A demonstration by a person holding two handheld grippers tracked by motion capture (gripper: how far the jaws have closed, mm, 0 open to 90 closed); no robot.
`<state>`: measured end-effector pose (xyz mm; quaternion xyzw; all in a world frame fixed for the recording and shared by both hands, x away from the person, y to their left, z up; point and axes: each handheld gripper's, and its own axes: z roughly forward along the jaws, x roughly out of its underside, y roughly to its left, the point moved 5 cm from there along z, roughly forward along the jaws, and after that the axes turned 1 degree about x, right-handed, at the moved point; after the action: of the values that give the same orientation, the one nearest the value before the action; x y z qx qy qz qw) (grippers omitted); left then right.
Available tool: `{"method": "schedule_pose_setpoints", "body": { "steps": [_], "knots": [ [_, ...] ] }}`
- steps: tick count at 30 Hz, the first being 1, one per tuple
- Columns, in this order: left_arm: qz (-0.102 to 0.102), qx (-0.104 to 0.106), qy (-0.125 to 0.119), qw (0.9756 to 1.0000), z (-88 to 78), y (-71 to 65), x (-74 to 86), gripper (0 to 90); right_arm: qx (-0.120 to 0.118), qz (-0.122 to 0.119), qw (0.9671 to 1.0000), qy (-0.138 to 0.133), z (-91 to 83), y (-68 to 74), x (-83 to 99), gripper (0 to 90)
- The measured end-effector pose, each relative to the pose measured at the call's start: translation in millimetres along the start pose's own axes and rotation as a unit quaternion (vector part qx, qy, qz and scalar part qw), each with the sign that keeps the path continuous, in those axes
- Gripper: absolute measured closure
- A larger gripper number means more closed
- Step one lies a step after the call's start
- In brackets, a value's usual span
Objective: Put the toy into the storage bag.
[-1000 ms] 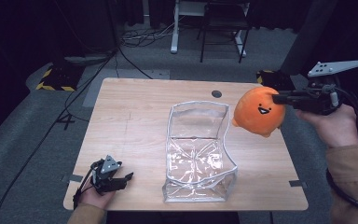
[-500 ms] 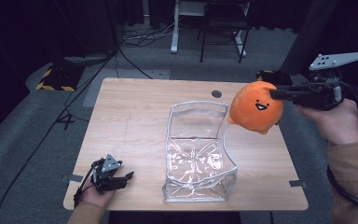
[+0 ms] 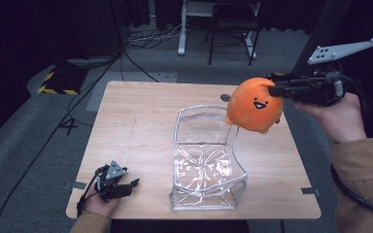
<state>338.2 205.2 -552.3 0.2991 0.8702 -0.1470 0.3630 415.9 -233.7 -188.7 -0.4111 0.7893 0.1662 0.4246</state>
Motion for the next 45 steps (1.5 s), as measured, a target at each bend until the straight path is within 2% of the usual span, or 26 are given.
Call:
{"method": "schedule_pose_setpoints", "body": {
  "steps": [14,24,37,45],
  "knots": [
    [0.000,0.000,0.000,1.0000,0.1,0.2,-0.1,35.6,-0.031,-0.022,0.9993,0.005,37.3,19.3,-24.6,81.0],
    [-0.001,0.000,-0.001,1.0000,0.4,0.4,-0.5,35.5,-0.053,-0.028,0.9981,0.009,66.9,31.4,-31.8,80.9],
    [-0.001,0.000,-0.001,1.0000,0.4,0.4,-0.5,35.5,-0.078,-0.029,0.9959,0.036,109.1,43.8,-24.5,80.9],
    [-0.001,0.000,0.000,1.0000,0.4,0.3,-0.5,35.5,-0.091,-0.029,0.9935,0.062,138.3,50.7,-8.5,80.8]
  ]
}}
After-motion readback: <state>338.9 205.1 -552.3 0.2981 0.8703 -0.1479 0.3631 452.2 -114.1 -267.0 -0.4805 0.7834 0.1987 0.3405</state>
